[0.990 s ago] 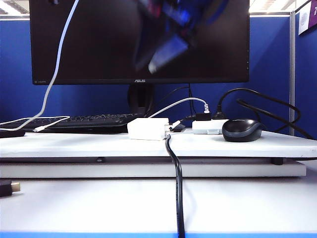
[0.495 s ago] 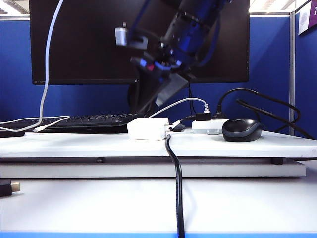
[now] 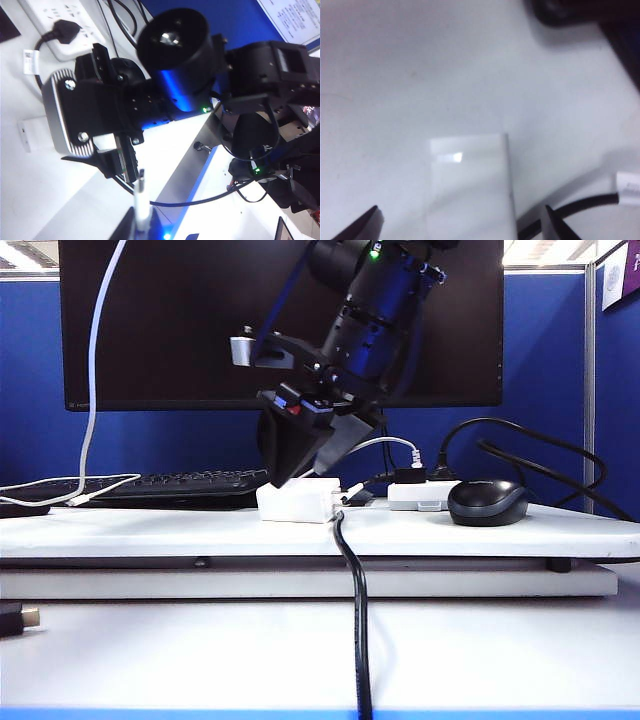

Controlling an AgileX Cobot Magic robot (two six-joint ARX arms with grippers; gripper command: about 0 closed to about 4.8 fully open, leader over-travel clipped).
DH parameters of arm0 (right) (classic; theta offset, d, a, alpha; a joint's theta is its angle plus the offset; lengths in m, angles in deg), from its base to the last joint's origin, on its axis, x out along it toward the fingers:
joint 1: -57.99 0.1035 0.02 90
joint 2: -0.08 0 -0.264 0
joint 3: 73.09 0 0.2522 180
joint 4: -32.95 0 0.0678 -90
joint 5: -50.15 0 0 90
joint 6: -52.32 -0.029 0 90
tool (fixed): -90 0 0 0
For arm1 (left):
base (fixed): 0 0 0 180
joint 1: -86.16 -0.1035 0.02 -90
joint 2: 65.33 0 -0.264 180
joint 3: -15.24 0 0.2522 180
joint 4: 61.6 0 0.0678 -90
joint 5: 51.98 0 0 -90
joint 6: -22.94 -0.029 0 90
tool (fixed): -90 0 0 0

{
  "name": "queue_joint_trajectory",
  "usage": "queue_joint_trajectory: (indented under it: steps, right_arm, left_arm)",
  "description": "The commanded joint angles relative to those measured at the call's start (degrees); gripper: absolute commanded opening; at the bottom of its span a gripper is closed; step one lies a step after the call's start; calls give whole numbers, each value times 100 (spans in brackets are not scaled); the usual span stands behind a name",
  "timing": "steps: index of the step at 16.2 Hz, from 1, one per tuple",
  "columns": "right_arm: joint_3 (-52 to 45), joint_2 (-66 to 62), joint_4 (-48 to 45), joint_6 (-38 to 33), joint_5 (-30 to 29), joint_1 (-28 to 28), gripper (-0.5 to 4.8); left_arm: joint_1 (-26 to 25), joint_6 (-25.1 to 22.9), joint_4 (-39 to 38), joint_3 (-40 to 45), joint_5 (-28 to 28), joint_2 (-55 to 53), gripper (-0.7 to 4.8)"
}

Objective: Pick up the Type-C charging cable and the charging base, insert one end of the Type-C charger into the corresponding slot on the base, and finally place the plugged-in charger back on the table.

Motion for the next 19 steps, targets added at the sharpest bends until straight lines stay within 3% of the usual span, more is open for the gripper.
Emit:
queue_joint_trajectory:
  steps: [1,2,3,5,8,13,19]
  right_arm:
    - [498,68,557,-693,15,-184,411]
    - [575,77,514,-260,151,-251,409]
    - [575,42,-37,-216,1565,-262,354]
    - [575,-192,-13,4,1884,-262,355]
    - [577,-365,380,7,1891,-262,355]
    - [638,-280,870,-37,984,-234,355]
    - [942,-280,1410,-66,-654,-190,355]
  left_arm:
    - [-9,-28,17,-13,-42,33,-6]
    - [-9,-26,13,-13,-42,33,-6]
    - [-9,-24,2,-13,-44,33,-6]
    - [-7,-22,2,-13,-63,33,-6]
    - [-7,-22,0,-13,-63,33,-6]
    - [-7,-24,0,-13,-66,33,-6]
    - [-7,-22,0,-13,-66,33,-6]
